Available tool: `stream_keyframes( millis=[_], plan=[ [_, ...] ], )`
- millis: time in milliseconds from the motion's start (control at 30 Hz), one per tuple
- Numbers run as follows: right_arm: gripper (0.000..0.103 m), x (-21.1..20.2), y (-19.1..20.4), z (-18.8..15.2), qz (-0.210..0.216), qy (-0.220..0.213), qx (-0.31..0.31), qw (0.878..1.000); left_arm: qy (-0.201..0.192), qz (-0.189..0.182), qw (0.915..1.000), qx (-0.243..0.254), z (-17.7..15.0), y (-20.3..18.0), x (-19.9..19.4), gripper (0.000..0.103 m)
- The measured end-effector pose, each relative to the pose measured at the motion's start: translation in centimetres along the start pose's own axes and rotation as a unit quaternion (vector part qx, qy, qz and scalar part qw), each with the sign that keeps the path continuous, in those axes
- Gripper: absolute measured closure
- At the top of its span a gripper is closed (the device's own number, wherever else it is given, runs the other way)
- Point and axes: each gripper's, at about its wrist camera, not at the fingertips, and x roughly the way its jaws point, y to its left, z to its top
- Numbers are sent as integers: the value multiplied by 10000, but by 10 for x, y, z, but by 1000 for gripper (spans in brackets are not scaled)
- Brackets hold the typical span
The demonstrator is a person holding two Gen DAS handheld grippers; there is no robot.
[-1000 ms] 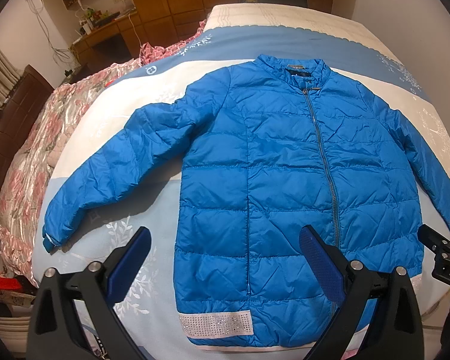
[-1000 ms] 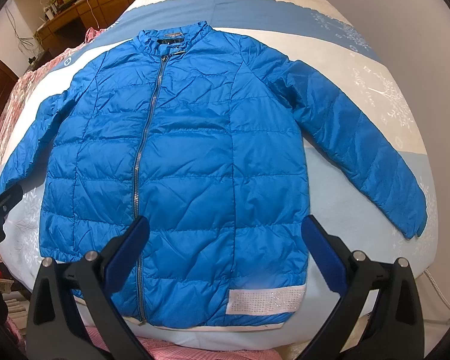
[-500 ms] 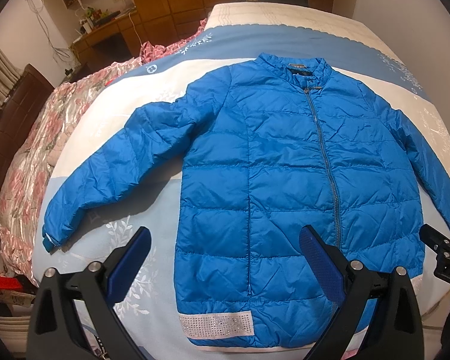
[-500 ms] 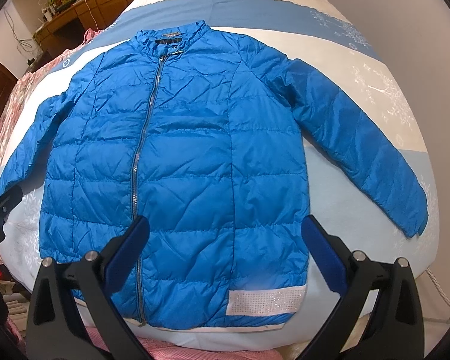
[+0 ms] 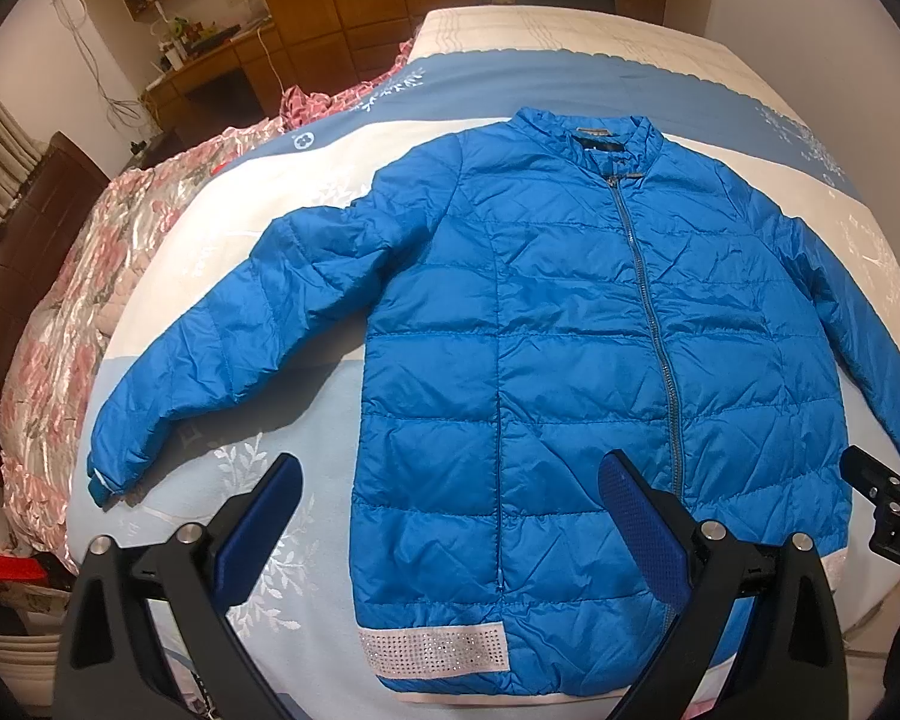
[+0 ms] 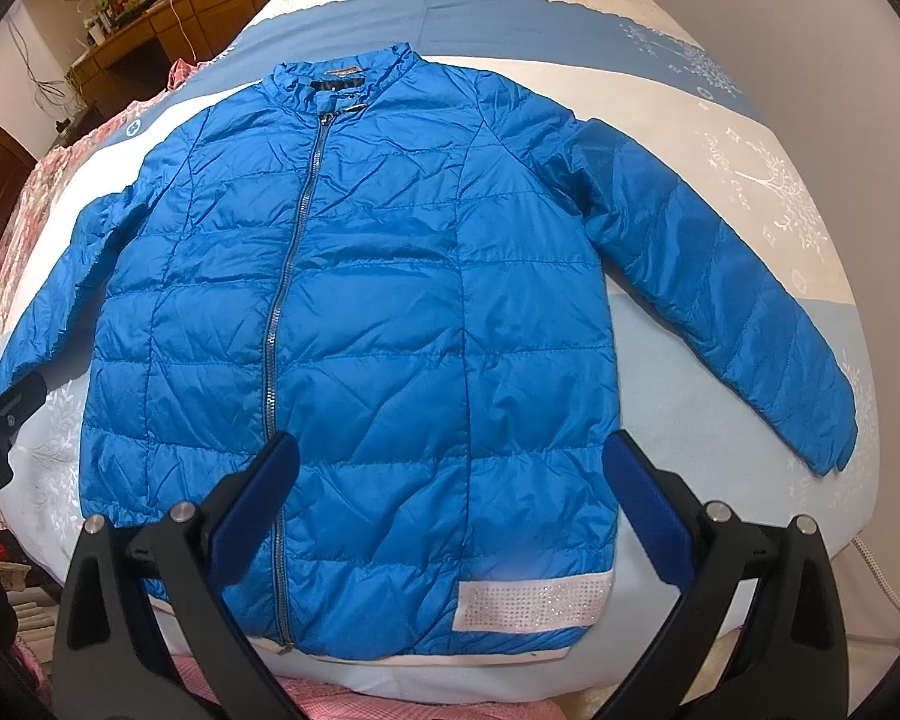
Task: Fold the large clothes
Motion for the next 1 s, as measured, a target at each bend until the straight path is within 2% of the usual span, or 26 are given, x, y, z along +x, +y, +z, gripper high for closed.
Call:
stream_keyframes(
  millis=[367,467,567,733,867,1000],
  plan=[
    [3,0,-3,-1,64,-23,35,10000,-9,22,10000,33,0,-2,-1,4],
    [3,2,-14,-3,125,-62,114,9998,-20,28,9999,99,1,-8,1,4],
    [3,7,-37,-4,137,-48,331,9993,60,-134,9998,120,7,-16,7,4],
    [3,8,-114,-10,-42,-130,1023,9947,124,-374,9991,162,25,-40,18,4],
    [3,7,-209,-16,-469,-174,1698,9842,-37,-619,9974,381,50,-81,19,4],
    [3,14,-302,-26,-689,-64,2334,9699,-222,-803,9943,664,80,-135,21,4]
  ],
)
